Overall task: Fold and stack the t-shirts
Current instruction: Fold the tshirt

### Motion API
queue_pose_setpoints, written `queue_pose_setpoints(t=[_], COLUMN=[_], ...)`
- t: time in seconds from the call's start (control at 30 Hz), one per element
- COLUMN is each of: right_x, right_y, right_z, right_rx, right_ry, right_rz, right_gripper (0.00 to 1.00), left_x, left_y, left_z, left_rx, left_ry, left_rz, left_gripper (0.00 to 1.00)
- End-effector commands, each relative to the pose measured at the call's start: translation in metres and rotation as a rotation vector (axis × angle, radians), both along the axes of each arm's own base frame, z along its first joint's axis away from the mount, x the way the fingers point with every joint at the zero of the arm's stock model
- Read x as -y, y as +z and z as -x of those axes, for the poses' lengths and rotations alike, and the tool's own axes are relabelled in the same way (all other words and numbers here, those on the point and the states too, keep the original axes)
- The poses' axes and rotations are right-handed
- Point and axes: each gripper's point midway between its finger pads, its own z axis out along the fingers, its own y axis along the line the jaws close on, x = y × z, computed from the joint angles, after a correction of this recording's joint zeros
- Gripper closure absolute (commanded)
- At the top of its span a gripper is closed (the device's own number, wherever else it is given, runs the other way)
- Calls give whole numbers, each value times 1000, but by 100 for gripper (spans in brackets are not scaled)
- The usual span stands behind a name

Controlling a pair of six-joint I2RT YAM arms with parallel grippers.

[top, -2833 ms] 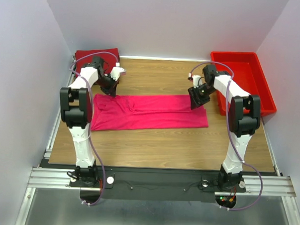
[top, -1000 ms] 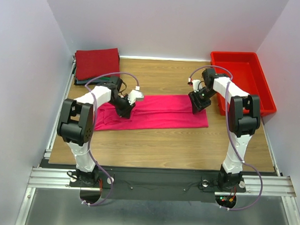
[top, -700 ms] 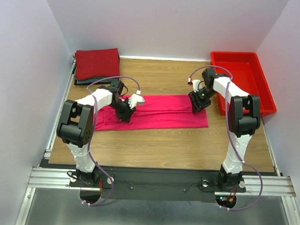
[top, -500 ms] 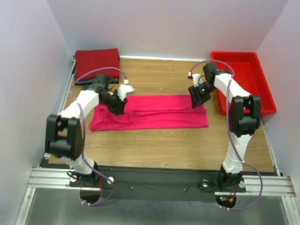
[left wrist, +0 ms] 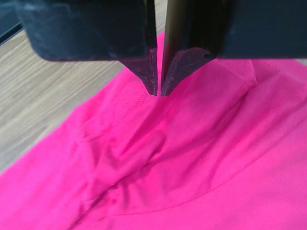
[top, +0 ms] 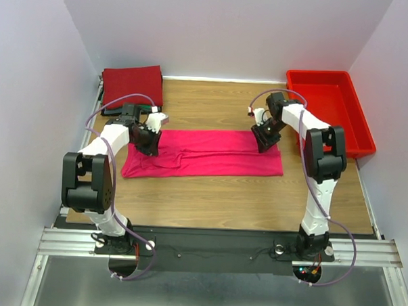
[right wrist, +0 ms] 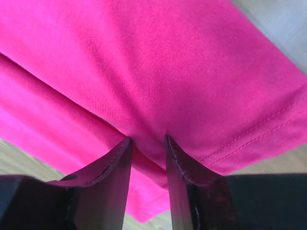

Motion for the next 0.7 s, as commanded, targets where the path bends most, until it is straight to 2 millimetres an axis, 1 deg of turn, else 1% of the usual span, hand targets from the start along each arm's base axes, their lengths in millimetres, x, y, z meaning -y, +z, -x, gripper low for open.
queue_pose_setpoints(t=[0.0,0.03,0.07,0.1,0.13,0.17,0.2,0.23,0.27,0.3,0.33,0.37,0.4,0.43,0.47,0.53,0.57,0.6,0.63,0.67], right_x=[26,32,34,36,35,30,26,26,20,20,18,14,12,10,8,6,6,8,9,11], right_y=[-17,-17,-16,-11,-8,-2,4,12,18,24,28,35,38,41,47,53,53,58,58,58], right_z=[37,56,73,91,106,119,138,151,157,163,162,157,153,148,136,123,118,107,103,99], right_rx=[-67,-97,-132,-153,-181,-198,-241,-245,-249,-265,-254,-230,-217,-201,-169,-143,-137,-104,-96,-88], right_ry=[46,52,72,88,106,151,189,210,235,242,242,238,236,232,223,201,186,173,163,160], right_rz=[134,146,150,147,138,99,86,70,28,15,6,-10,-18,-25,-29,-35,-37,-37,-29,-18], right_gripper=[61,62,64,64,65,66,66,66,66,65,64,62,62,62,61,60,60,59,59,59], left_x=[-9,-11,-13,-15,-14,-13,-12,-13,-7,-5,1,9,22,29,39,57,69,72,75,80], left_y=[-4,-5,-9,-10,-11,-14,-19,-23,-24,-33,-35,-31,-45,-48,-53,-55,-37,-56,-55,-52], left_z=[-3,-2,0,1,2,0,-1,-3,-9,-12,-17,-32,-35,-42,-60,-80,-109,-120,-130,-146], left_rx=[-46,-61,-86,-92,-94,-87,-93,-93,-75,-94,-91,-60,-81,-74,-65,-44,21,-2,-10,8], left_ry=[113,120,129,133,130,125,122,124,108,110,96,85,48,27,12,-14,-15,-17,-30,-38], left_rz=[-43,-55,-64,-77,-82,-94,-111,-130,-136,-151,-157,-161,-193,-202,-209,-215,-200,-226,-232,-231], left_gripper=[83,83,83,83,83,83,84,84,85,85,85,85,85,85,86,86,86,86,86,86])
